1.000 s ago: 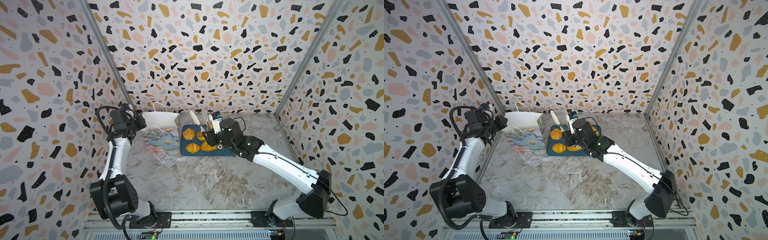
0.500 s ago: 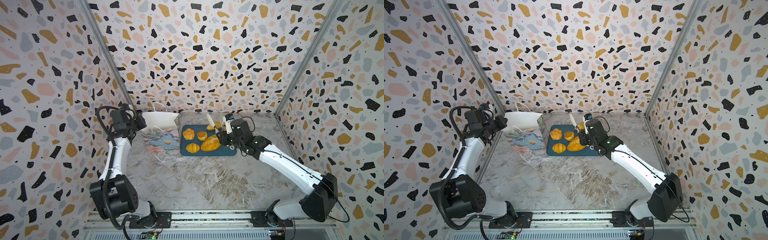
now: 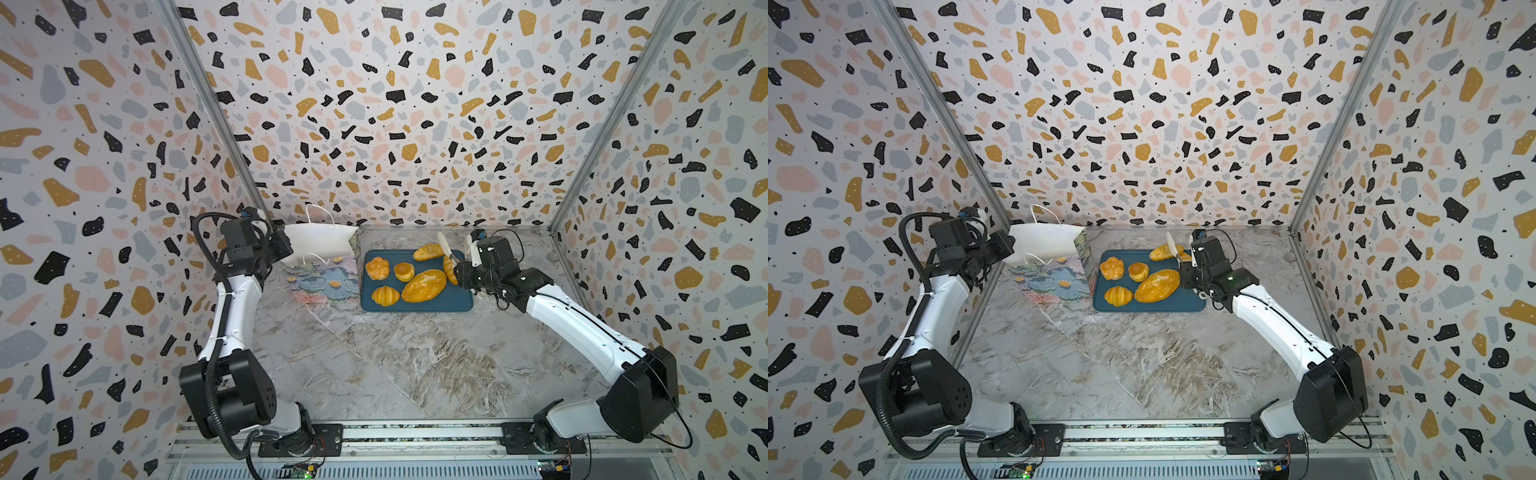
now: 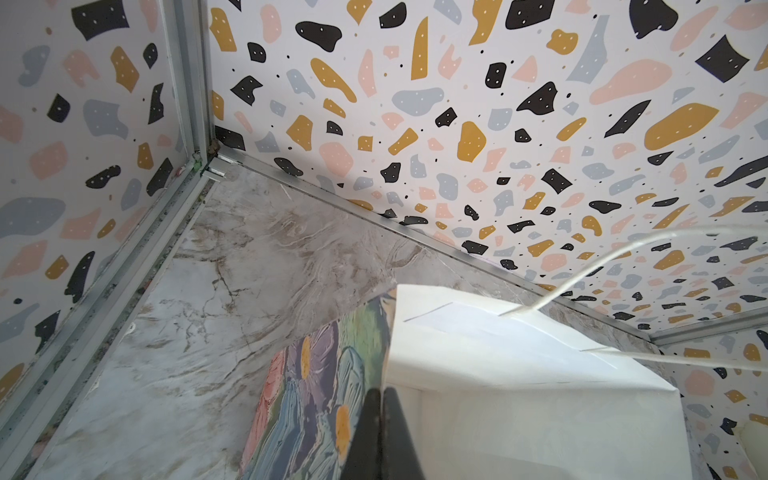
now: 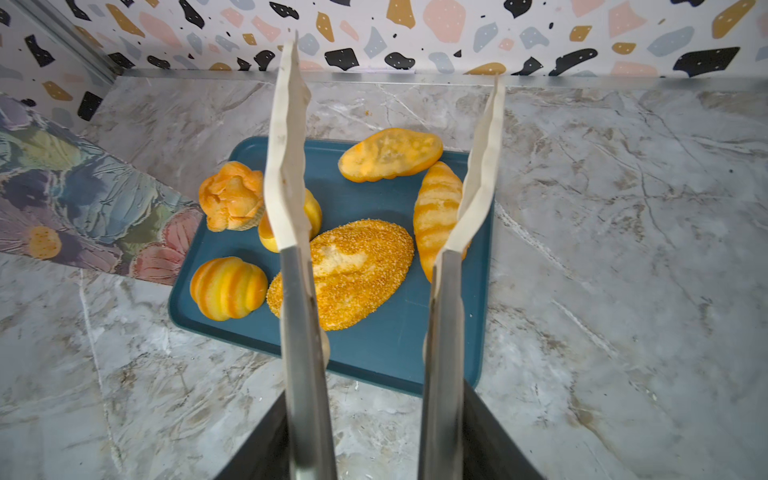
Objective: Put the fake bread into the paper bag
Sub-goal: 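Position the open tongs with the right gripper beside the striped croissant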
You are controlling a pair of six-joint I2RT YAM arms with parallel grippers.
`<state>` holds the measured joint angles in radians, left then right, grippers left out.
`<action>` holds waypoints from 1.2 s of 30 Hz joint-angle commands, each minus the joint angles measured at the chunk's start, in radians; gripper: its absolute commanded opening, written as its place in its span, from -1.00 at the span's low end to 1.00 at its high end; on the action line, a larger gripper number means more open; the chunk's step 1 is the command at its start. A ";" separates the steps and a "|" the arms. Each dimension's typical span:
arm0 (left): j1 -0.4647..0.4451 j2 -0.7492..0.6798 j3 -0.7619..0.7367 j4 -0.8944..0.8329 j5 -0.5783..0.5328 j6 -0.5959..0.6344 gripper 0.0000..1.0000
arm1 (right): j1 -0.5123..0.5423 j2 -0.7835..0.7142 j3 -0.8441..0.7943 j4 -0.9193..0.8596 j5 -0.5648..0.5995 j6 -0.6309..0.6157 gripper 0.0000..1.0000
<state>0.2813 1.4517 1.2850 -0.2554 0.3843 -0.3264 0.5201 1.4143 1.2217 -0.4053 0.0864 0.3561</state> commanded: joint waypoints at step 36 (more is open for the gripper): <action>0.007 -0.008 -0.023 0.058 0.025 -0.009 -1.00 | -0.098 0.286 0.220 -0.187 0.031 -0.120 0.19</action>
<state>0.2813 1.4517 1.2739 -0.2375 0.3851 -0.3298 0.4252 1.6993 1.3857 -0.5659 0.1196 0.2447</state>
